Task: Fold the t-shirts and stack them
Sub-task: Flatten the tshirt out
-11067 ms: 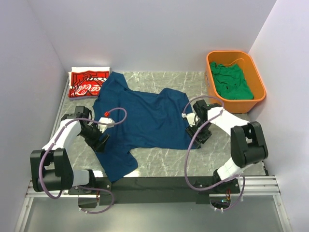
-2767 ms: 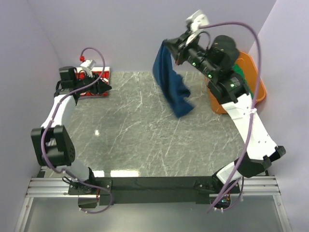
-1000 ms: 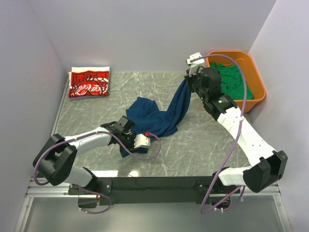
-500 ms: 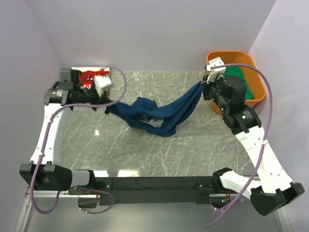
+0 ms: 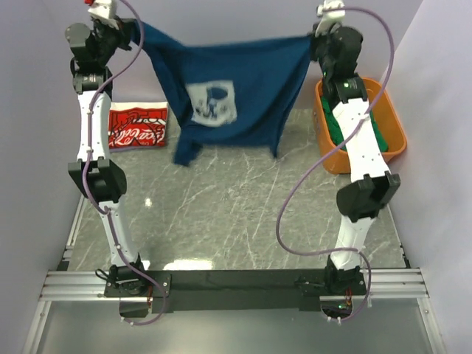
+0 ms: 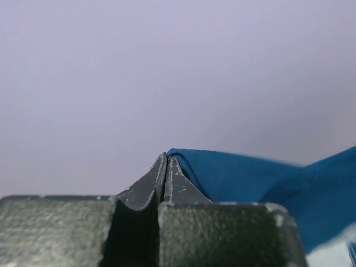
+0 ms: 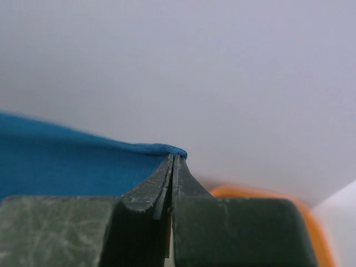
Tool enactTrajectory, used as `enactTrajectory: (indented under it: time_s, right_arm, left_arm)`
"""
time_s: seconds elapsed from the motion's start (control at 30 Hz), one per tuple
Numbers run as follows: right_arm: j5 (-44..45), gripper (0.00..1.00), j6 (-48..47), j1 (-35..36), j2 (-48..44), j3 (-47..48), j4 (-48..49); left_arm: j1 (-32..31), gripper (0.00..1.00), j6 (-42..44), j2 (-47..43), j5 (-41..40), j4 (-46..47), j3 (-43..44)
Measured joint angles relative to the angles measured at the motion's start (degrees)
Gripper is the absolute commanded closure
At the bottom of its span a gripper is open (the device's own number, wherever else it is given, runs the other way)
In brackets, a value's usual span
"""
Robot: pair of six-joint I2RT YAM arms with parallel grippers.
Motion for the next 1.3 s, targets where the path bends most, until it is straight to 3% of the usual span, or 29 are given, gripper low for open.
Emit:
enactTrajectory:
  time_s: [0.1, 0.2, 0.3, 0.4, 0.57, 0.73, 0.87, 1.03, 1.2, 1.23, 1.3]
  right_arm:
    - [0.44, 1.0, -0.24, -0.48, 3.74, 8.0, 3.21]
    - [0.5, 1.0, -1.09, -0.52, 2.93, 7.63, 8.81]
    - [-0.02, 1.0, -1.49, -0.46, -0.94, 0.44, 13.53]
    - [-0.79, 1.0, -2.01, -0.5, -7.39, -13.09, 17.97]
    - [-2.75, 1.0, -4.04, -0.52, -16.24, -36.17, 21.11]
    - [-6.14, 1.0, -6.8, -0.55, -21.38, -51.3, 16.81]
    - [-10.38, 1.0, -11.02, -0.57, -28.17, -62.1, 10.47]
    - [-16.35, 1.0, -19.19, -0.57, -36.74, -70.95, -2.29]
    - [-20.09, 1.0, -30.56, -0.33, -44.52, -78.86, -16.28]
    - [-20.39, 0.99, -32.52, -0.11, -45.92, -80.26, -19.08]
    - [-20.63, 0.77, -36.57, 0.76, -49.07, -83.38, -25.03]
  left_arm:
    - [0.9, 0.99, -2.23, 0.42, -4.28, 10.58, -1.6]
    - [1.4, 0.99, -3.82, -0.39, -5.7, 19.06, -1.99]
    - [2.4, 0.99, -6.03, -3.74, -4.31, 23.93, -6.14]
    - [4.85, 0.99, -7.39, -10.16, 0.7, 26.4, -16.17]
    - [7.39, 0.99, -3.04, -24.72, 11.32, 23.69, -43.36]
    - [7.3, 0.99, 14.78, -35.65, 19.76, 2.51, -65.05]
    - [7.65, 0.99, 36.92, -41.57, 21.86, -23.67, -73.75]
    - [7.87, 0.99, 66.14, -47.43, 16.92, -54.38, -82.31]
    - [6.97, 0.99, 78.25, -55.71, 8.02, -67.04, -93.02]
    - [5.88, 0.94, 79.41, -58.05, 6.47, -68.48, -94.23]
    - [2.82, 0.85, 81.18, -62.64, 4.11, -70.36, -95.91]
